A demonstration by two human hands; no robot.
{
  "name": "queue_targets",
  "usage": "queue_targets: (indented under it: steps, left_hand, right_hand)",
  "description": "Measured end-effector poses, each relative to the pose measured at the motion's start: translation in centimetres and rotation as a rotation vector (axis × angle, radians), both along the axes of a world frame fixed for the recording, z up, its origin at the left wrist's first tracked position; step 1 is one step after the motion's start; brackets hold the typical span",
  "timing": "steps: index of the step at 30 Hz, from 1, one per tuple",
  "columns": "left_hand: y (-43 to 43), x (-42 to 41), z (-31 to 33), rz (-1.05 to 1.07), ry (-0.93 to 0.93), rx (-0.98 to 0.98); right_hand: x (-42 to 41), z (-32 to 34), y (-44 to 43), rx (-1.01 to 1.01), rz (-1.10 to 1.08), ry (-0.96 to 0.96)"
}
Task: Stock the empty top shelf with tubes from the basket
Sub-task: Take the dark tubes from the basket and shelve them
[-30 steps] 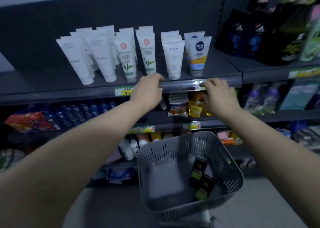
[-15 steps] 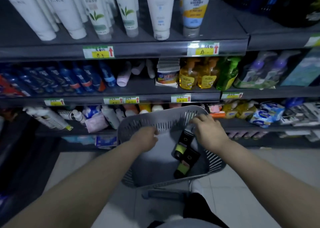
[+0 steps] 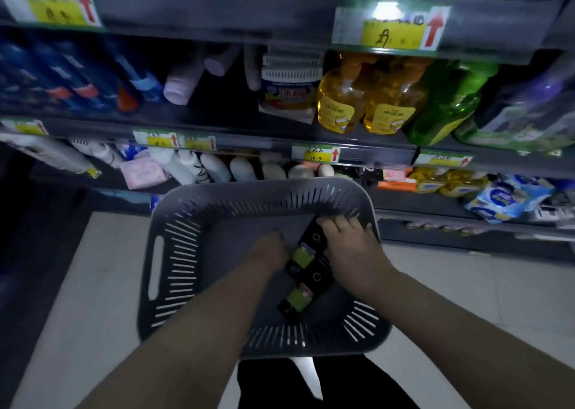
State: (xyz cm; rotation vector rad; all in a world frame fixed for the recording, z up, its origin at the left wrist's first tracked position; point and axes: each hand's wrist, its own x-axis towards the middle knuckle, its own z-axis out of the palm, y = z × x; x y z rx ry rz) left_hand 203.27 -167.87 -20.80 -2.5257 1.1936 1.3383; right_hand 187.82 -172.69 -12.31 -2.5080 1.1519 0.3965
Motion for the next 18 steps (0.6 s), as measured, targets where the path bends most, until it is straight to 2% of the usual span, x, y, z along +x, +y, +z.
queue_targets:
  steps: [4, 10, 18]
  left_hand:
    - [-0.9, -1.5, -2.2, 0.010, -0.022, -0.004]
    - [-1.3, -2.8, -3.5, -0.054, -0.035, -0.027]
    - [6.6, 3.6, -2.0, 0.004, -0.119, 0.148]
  right_hand:
    - [0.1, -0.9, -1.1, 0.022, 0.056, 0.008]
    - [0.2, -2.0, -1.0, 0.096, -0.011, 0.031]
    - [3.0, -4.2, 1.0, 0.201, -0.033, 0.091]
